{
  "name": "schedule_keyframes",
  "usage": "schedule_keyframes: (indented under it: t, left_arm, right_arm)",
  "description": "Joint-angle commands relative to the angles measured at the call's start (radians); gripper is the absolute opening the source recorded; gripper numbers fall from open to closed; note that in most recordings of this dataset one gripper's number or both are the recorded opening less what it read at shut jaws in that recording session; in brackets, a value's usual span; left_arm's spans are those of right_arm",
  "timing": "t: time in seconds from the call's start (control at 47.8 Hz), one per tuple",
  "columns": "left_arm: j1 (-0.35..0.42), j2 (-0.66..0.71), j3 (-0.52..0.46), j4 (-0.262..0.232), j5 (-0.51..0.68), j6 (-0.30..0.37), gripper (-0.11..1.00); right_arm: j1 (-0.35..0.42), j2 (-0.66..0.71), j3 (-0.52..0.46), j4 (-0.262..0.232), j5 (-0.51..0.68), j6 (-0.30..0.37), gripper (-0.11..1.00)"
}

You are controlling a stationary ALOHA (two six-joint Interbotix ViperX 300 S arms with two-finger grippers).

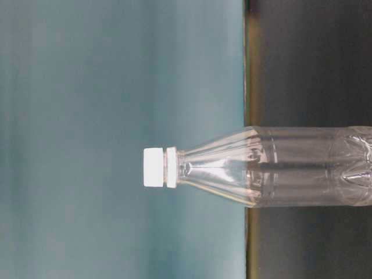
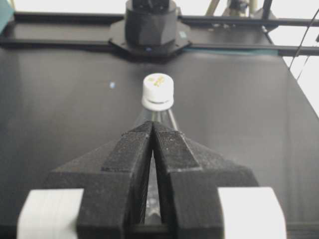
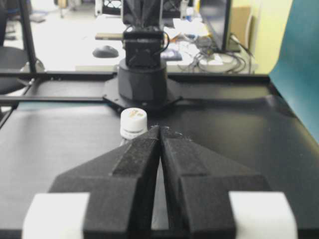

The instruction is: Open the bottle cap by holding the bottle with the left arm and twisting the cap with the right arm.

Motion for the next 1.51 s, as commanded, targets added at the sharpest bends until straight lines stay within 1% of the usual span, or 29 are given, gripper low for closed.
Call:
schedule_keyframes:
  t: [0.0,0.063,0.125,0.251,0.397,0.46,0.523,0.564,0.606,0.711,0.753,0.794,0.836,1.045,1.192,1.275,1.484]
  left_arm:
    - [-0.023,0.06,-0.087,0.041,0.003,-0.005,0.14]
    - [-0.023,0.109,-0.13,0.041,0.005,0.005,0.15]
    - [-0.02,0.164,-0.175,0.041,0.002,0.006,0.09]
    - [-0.018,0.255,-0.239,0.041,-0.02,0.006,0.09]
    - [-0.026,0.36,-0.305,0.041,-0.11,0.008,0.1]
    - [-0.026,0.405,-0.327,0.043,-0.141,0.009,0.13]
    - [-0.026,0.448,-0.353,0.041,-0.16,0.011,0.22]
    - [-0.025,0.479,-0.371,0.043,-0.161,0.011,0.31]
    - [-0.026,0.515,-0.39,0.043,-0.166,0.009,0.41]
    - [-0.025,0.591,-0.411,0.043,-0.176,0.006,0.73]
    - [-0.02,0.617,-0.413,0.041,-0.184,-0.006,0.85]
    - [-0.015,0.652,-0.411,0.041,-0.202,-0.009,0.93]
    - [-0.015,0.676,-0.408,0.041,-0.222,-0.012,0.97]
    - [-0.029,0.793,-0.397,0.041,-0.354,-0.012,0.97]
    - [-0.021,0.845,-0.397,0.041,-0.376,-0.012,0.97]
    - [-0.023,0.877,-0.385,0.041,-0.379,-0.012,0.97]
    - [-0.028,0.983,-0.351,0.041,-0.44,-0.034,0.96]
  right_arm:
    - [-0.031,0.012,-0.014,0.003,-0.005,0.009,0.03]
    - [-0.031,0.02,-0.021,0.008,0.009,0.011,0.03]
    - [-0.032,0.038,-0.034,0.014,0.031,0.011,0.0]
    - [-0.031,0.066,-0.049,0.018,0.066,0.011,0.0]
    - [-0.031,0.087,-0.057,0.021,0.077,0.021,0.0]
    - [-0.032,0.091,-0.057,0.021,0.078,0.029,0.0]
    - [-0.031,0.091,-0.057,0.021,0.087,0.04,0.0]
    - [-0.032,0.091,-0.057,0.021,0.095,0.046,0.0]
    - [-0.031,0.091,-0.057,0.021,0.103,0.052,0.0]
    - [-0.032,0.092,-0.057,0.021,0.127,0.074,0.0]
    - [-0.031,0.089,-0.055,0.021,0.132,0.081,0.0]
    - [-0.031,0.087,-0.057,0.021,0.138,0.092,0.0]
    - [-0.031,0.086,-0.057,0.02,0.138,0.098,0.0]
    - [-0.031,0.081,-0.057,0.025,0.14,0.114,0.0]
    - [-0.031,0.083,-0.055,0.046,0.14,0.114,0.0]
    - [-0.032,0.083,-0.055,0.051,0.14,0.114,0.0]
    - [-0.032,0.089,-0.055,0.063,0.14,0.115,0.0]
